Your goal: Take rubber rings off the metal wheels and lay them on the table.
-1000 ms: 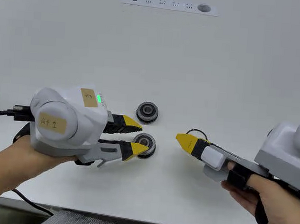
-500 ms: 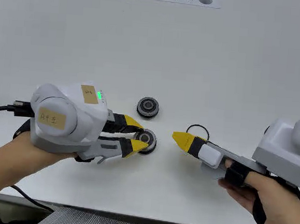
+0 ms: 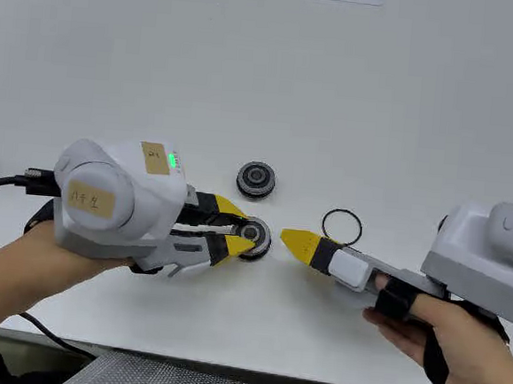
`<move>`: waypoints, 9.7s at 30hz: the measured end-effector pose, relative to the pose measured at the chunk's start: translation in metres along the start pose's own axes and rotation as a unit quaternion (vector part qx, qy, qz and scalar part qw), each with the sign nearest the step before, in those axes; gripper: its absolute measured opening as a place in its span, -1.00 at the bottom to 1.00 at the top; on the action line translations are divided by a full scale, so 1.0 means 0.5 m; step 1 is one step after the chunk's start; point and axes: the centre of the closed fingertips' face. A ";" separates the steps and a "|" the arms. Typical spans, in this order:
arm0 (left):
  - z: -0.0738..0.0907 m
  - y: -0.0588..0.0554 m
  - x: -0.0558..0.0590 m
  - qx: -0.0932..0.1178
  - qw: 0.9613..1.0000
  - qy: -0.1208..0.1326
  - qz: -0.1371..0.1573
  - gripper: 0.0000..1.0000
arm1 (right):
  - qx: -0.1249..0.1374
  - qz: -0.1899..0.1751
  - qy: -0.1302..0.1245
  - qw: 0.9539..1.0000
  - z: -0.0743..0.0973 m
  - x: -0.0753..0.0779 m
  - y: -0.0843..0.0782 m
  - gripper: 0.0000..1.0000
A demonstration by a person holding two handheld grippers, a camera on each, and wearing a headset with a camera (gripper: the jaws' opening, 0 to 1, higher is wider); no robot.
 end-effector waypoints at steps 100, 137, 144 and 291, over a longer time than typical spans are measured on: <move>-0.004 -0.007 -0.001 -0.025 0.999 -0.016 -0.030 -0.76 | -0.041 -0.027 0.025 0.998 -0.050 -0.033 -0.019 -0.99; 0.012 0.010 -0.005 -0.008 1.000 -0.014 -0.026 -0.74 | -0.010 -0.084 0.019 0.996 -0.046 -0.037 0.002 -0.97; 0.039 0.029 -0.015 0.009 1.000 0.000 -0.009 -0.67 | -0.003 -0.094 0.033 0.995 -0.045 -0.058 0.015 -0.97; -0.049 0.051 -0.131 0.022 0.998 0.019 0.055 -0.58 | 0.121 -0.123 -0.082 0.982 0.035 0.112 0.151 -0.69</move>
Point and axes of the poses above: the centre of the closed fingertips' face, and the gripper's own axes: z roughly backward along the fingers, x roughly to its right, y roughly out of its top, and after that the axes turned 1 degree about x, right-handed
